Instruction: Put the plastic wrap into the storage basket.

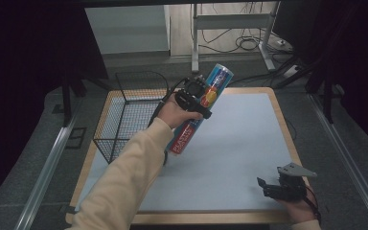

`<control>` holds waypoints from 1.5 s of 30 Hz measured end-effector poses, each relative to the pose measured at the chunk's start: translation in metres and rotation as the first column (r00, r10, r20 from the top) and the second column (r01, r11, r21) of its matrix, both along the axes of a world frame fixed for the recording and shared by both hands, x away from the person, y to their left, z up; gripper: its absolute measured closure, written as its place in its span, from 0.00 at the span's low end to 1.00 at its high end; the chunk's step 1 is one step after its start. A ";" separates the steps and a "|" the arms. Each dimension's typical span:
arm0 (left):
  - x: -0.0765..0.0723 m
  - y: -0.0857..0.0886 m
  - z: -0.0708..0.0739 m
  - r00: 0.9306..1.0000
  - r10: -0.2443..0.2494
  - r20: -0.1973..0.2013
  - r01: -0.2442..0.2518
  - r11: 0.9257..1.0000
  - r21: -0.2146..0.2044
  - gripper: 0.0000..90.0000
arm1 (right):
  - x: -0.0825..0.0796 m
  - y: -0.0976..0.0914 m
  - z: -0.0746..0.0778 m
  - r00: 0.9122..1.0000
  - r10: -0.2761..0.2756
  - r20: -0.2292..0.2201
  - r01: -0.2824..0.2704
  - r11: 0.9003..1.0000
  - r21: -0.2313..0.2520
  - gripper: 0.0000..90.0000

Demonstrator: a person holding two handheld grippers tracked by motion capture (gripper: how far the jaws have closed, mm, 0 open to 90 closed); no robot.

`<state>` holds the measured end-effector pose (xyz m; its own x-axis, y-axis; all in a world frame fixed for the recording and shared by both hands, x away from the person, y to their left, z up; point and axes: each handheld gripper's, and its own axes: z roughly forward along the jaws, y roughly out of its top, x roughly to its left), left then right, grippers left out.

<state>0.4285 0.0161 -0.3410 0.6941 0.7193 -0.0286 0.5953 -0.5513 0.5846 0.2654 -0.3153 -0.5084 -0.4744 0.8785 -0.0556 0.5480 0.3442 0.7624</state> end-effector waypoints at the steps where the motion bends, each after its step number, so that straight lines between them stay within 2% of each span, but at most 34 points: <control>1: 0.002 0.002 0.002 1.000 0.014 0.005 -0.014 1.000 -0.020 0.36 | 0.000 0.000 0.000 1.000 -0.001 -0.002 0.001 1.000 0.002 0.16; 5: 0.007 0.005 0.008 1.000 0.006 0.008 -0.006 1.000 -0.015 0.36 | 0.001 0.001 0.000 1.000 0.002 0.000 -0.002 1.000 -0.003 0.16; 10: 0.013 0.011 0.020 1.000 0.029 0.013 -0.029 0.999 -0.013 0.35 | 0.001 0.000 -0.001 1.000 -0.001 -0.003 0.001 1.000 -0.003 0.16; 18: 0.017 0.023 0.030 0.997 0.062 0.034 -0.062 0.998 -0.015 0.36 | 0.002 -0.001 -0.001 1.000 -0.002 -0.005 0.002 1.000 -0.001 0.16; 26: 0.021 0.042 0.043 0.995 0.084 0.058 -0.084 0.996 -0.003 0.36 | 0.002 -0.002 -0.002 1.000 -0.003 -0.007 0.003 1.000 -0.004 0.16; 38: 0.026 0.062 0.048 0.992 0.106 0.069 -0.107 0.994 0.023 0.36 | 0.002 -0.002 -0.002 1.000 -0.006 -0.006 0.006 1.000 -0.004 0.16; 45: 0.028 0.075 0.044 0.990 0.122 0.073 -0.125 0.991 0.045 0.36 | 0.002 -0.003 -0.001 1.000 -0.009 -0.006 0.009 1.000 -0.004 0.16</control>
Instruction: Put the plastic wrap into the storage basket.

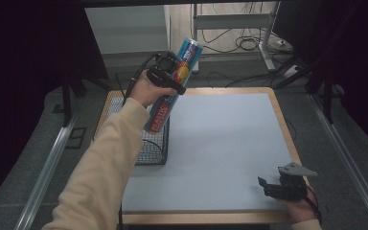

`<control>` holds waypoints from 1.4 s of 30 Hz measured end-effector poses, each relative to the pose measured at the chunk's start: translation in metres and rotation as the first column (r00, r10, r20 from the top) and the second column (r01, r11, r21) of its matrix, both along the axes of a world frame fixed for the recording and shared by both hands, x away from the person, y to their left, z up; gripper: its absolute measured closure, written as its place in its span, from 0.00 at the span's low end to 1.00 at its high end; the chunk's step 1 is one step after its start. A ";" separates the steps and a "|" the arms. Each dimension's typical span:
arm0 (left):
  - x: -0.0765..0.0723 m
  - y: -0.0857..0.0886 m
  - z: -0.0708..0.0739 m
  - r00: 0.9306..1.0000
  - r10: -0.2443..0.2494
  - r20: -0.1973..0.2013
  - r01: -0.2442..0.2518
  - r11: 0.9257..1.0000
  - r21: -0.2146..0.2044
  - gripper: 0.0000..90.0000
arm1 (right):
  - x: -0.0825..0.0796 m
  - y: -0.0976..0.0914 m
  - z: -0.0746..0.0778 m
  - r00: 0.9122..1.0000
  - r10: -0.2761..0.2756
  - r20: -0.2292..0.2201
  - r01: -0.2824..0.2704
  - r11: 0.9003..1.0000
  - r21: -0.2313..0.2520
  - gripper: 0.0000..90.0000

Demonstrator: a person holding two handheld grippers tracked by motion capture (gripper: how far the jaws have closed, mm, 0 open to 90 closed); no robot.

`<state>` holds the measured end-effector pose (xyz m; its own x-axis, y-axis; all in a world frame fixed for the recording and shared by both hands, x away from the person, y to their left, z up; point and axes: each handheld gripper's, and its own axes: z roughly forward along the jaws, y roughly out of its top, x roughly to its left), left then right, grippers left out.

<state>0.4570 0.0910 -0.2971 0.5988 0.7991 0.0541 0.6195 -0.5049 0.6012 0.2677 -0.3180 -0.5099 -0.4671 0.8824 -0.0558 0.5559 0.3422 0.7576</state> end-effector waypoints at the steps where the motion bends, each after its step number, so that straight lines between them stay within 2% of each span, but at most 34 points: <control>1: 0.000 0.002 -0.001 1.000 0.006 0.004 -0.006 1.000 0.001 0.36 | 0.000 0.000 0.000 1.000 0.000 0.002 0.000 1.000 0.000 0.17; 4: 0.000 0.006 -0.006 1.000 0.012 -0.003 -0.012 1.000 0.003 0.36 | -0.001 0.001 0.001 1.000 0.002 0.011 -0.002 1.000 -0.003 0.17; 17: 0.004 0.029 -0.027 0.998 0.048 -0.030 -0.048 0.999 0.003 0.36 | 0.000 0.002 -0.001 1.000 0.003 0.001 -0.003 1.000 -0.009 0.17; 22: 0.006 0.038 -0.034 0.998 0.060 -0.035 -0.059 0.998 0.030 0.36 | 0.000 0.002 0.000 1.000 0.000 0.002 0.000 1.000 -0.007 0.17; 26: 0.008 0.043 -0.042 0.996 0.075 -0.043 -0.073 0.997 0.034 0.36 | 0.000 0.002 -0.001 1.000 0.001 0.003 -0.001 1.000 -0.010 0.17; 30: 0.010 0.045 -0.050 0.996 0.082 -0.035 -0.080 0.996 0.046 0.36 | 0.000 0.002 -0.001 1.000 0.002 0.000 -0.002 1.000 -0.010 0.17; 32: 0.013 0.046 -0.057 0.995 0.088 -0.041 -0.085 0.994 0.061 0.36 | 0.000 0.002 -0.001 1.000 0.001 0.000 -0.001 1.000 -0.009 0.17; 37: 0.020 0.051 -0.069 0.992 0.105 -0.065 -0.100 0.993 0.067 0.36 | 0.000 0.002 -0.002 1.000 -0.001 0.000 0.001 1.000 -0.010 0.17; 42: 0.027 0.055 -0.081 0.991 0.120 -0.066 -0.114 0.989 0.092 0.36 | 0.001 0.002 -0.002 1.000 -0.002 -0.001 0.002 1.000 -0.011 0.17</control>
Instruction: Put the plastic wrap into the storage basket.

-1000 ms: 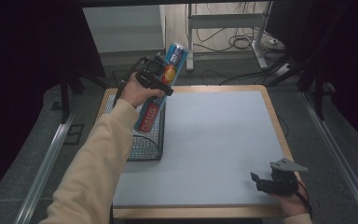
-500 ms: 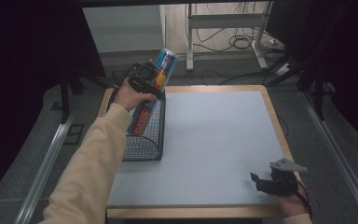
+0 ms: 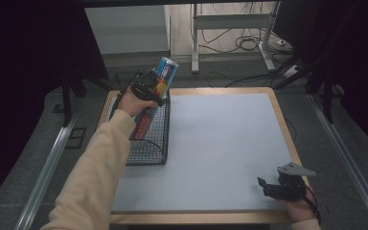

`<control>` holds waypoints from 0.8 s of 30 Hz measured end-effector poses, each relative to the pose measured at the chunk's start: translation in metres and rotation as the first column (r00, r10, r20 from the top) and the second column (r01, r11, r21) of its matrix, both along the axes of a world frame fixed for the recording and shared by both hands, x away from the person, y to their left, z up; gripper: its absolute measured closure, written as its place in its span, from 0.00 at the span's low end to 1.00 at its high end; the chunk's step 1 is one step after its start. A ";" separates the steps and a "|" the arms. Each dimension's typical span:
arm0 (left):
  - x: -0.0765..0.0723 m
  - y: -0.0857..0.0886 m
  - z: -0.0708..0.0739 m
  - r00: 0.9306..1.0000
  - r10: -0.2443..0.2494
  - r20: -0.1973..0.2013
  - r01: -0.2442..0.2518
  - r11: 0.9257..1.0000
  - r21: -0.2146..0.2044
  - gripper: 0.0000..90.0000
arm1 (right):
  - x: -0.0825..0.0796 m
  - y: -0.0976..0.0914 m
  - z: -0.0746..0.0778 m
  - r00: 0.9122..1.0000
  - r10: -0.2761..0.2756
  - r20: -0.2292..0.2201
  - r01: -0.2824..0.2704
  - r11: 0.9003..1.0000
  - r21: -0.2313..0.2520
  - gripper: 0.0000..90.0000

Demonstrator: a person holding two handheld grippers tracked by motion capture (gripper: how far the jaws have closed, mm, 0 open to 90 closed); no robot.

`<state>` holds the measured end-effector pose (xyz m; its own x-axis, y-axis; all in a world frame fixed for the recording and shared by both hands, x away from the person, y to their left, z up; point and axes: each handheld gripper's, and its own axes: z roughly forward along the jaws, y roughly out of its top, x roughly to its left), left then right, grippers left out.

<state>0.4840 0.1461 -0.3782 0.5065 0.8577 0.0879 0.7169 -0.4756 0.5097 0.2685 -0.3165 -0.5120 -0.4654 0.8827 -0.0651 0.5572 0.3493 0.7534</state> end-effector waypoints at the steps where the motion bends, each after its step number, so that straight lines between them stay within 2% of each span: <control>1: 0.002 0.001 -0.003 1.000 0.006 -0.006 -0.006 1.000 0.000 0.36 | 0.000 0.000 0.000 1.000 0.001 0.001 -0.001 1.000 0.000 0.17; 8: 0.012 0.002 -0.014 1.000 0.008 -0.020 -0.008 0.999 0.031 0.36 | 0.000 -0.001 0.000 1.000 -0.003 -0.001 0.003 1.000 0.000 0.17; 10: 0.017 0.001 -0.020 0.999 0.022 -0.024 -0.021 0.999 0.037 0.36 | 0.000 -0.001 0.000 1.000 -0.004 -0.001 0.004 1.000 0.000 0.17; 14: 0.024 0.000 -0.026 0.999 0.021 -0.033 -0.019 0.998 0.063 0.35 | 0.000 -0.001 0.000 1.000 -0.005 -0.001 0.005 1.000 0.001 0.17; 18: 0.031 -0.003 -0.029 0.999 0.022 -0.048 -0.017 0.994 0.108 0.35 | 0.000 -0.002 0.000 1.000 -0.006 -0.001 0.006 1.000 0.000 0.17; 24: 0.038 -0.003 -0.034 0.998 0.039 -0.053 -0.033 0.994 0.106 0.35 | 0.001 -0.003 0.000 1.000 -0.009 0.002 0.009 1.000 -0.002 0.17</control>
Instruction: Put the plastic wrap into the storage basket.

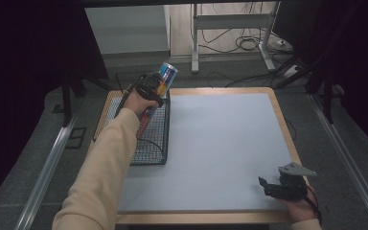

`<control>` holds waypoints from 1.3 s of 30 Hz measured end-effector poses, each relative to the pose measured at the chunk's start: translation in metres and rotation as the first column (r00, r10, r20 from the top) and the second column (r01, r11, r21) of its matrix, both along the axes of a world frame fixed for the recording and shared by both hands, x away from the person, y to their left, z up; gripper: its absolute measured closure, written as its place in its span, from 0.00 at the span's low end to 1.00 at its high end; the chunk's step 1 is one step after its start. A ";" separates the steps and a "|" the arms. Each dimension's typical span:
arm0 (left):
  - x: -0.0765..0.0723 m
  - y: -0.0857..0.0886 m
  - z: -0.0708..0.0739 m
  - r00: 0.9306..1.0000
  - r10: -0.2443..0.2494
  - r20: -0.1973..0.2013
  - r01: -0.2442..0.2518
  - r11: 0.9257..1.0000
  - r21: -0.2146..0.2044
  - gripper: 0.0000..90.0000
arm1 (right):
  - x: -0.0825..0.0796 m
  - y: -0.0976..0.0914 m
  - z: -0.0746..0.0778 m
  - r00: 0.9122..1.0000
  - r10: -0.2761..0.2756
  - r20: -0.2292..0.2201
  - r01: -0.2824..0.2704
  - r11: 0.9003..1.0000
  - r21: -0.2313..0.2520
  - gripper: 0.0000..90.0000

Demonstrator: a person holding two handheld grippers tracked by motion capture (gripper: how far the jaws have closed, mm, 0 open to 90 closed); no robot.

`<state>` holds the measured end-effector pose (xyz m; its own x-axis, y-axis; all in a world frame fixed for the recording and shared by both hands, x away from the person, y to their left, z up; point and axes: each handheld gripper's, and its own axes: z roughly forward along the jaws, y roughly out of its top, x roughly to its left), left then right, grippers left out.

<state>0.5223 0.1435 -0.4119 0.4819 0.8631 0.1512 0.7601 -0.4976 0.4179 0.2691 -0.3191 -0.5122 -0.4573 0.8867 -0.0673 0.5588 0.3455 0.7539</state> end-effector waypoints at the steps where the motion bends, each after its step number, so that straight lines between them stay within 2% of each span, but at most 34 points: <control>1: 0.001 -0.001 -0.001 1.000 -0.004 0.000 0.004 1.000 0.002 0.35 | 0.000 0.000 0.000 1.000 0.000 0.000 0.000 1.000 0.000 0.17; 10: 0.008 -0.004 -0.015 1.000 0.002 -0.026 -0.001 0.999 0.035 0.35 | 0.000 -0.001 0.000 1.000 0.000 0.002 0.000 1.000 0.000 0.17; 19: 0.012 -0.003 -0.021 0.999 0.000 -0.036 0.002 0.997 0.073 0.35 | 0.000 -0.001 0.000 1.000 -0.001 0.001 0.001 1.000 -0.002 0.17; 26: 0.014 -0.002 -0.023 1.000 0.013 -0.014 -0.012 0.996 0.090 0.35 | 0.000 0.000 0.000 1.000 -0.001 0.000 0.001 1.000 -0.004 0.17; 31: 0.014 -0.002 -0.023 1.000 0.003 -0.002 -0.002 0.995 0.100 0.34 | 0.000 0.000 0.000 1.000 0.001 0.001 -0.001 1.000 -0.005 0.17; 32: 0.013 -0.002 -0.023 1.000 0.003 0.008 -0.003 0.996 0.094 0.33 | 0.000 0.000 0.000 1.000 0.001 0.000 -0.001 1.000 -0.006 0.17; 34: 0.012 -0.002 -0.019 1.000 0.011 0.024 -0.012 0.998 0.055 0.31 | 0.000 0.000 0.000 1.000 0.001 0.000 -0.001 1.000 -0.005 0.17; 39: 0.005 -0.002 -0.013 1.000 0.003 0.024 -0.004 0.999 0.042 0.24 | 0.000 0.000 0.000 1.000 0.001 0.001 -0.001 1.000 -0.004 0.17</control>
<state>0.5274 0.1417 -0.4245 0.4747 0.8573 0.1994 0.7517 -0.5127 0.4149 0.2691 -0.3192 -0.5121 -0.4583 0.8859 -0.0714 0.5575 0.3491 0.7532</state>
